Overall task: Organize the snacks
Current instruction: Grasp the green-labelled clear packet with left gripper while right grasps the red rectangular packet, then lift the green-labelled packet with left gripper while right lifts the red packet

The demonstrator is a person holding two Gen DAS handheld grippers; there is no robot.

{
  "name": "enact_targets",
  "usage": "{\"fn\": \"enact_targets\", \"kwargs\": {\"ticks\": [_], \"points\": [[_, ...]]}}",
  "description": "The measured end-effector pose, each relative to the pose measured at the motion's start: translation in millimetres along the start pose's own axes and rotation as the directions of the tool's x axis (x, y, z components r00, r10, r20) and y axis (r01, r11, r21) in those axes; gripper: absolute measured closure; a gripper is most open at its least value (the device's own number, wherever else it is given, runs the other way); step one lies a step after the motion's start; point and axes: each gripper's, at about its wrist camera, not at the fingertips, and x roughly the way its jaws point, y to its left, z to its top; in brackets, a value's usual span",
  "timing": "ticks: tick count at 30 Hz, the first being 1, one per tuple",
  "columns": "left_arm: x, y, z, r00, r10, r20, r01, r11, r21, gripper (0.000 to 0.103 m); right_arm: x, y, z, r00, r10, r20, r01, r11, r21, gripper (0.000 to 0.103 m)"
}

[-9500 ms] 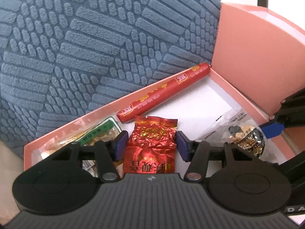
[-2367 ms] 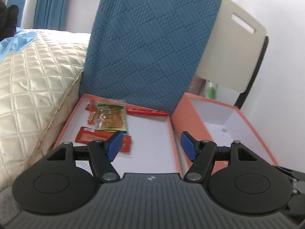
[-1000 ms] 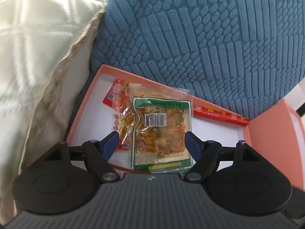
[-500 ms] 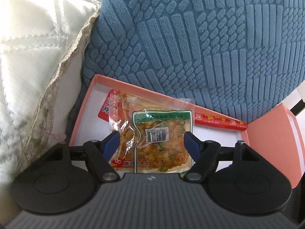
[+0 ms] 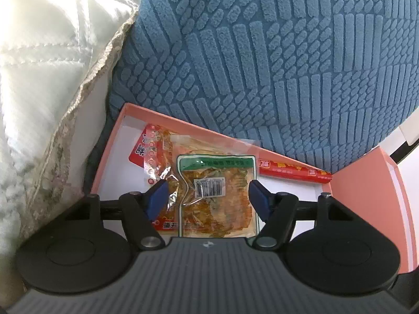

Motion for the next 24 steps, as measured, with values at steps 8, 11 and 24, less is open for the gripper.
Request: {"fn": "enact_targets", "kwargs": {"ticks": [8, 11, 24], "points": [[8.6, -4.2, -0.3, 1.0, -0.002, 0.007, 0.001, 0.999, 0.035, 0.033, -33.2, 4.8, -24.5, 0.997, -0.08, 0.017, 0.079, 0.995, 0.057, 0.067], [12.0, -4.5, 0.9, 1.0, 0.007, 0.016, -0.008, 0.999, 0.047, 0.033, -50.0, -1.2, -35.5, 0.992, -0.125, 0.021, 0.122, 0.985, 0.12, 0.067], [12.7, -19.6, -3.6, 0.998, -0.044, 0.036, 0.039, 0.99, 0.139, 0.066, -52.4, -38.7, -48.5, 0.961, -0.275, -0.024, 0.265, 0.895, 0.358, 0.067]]}}
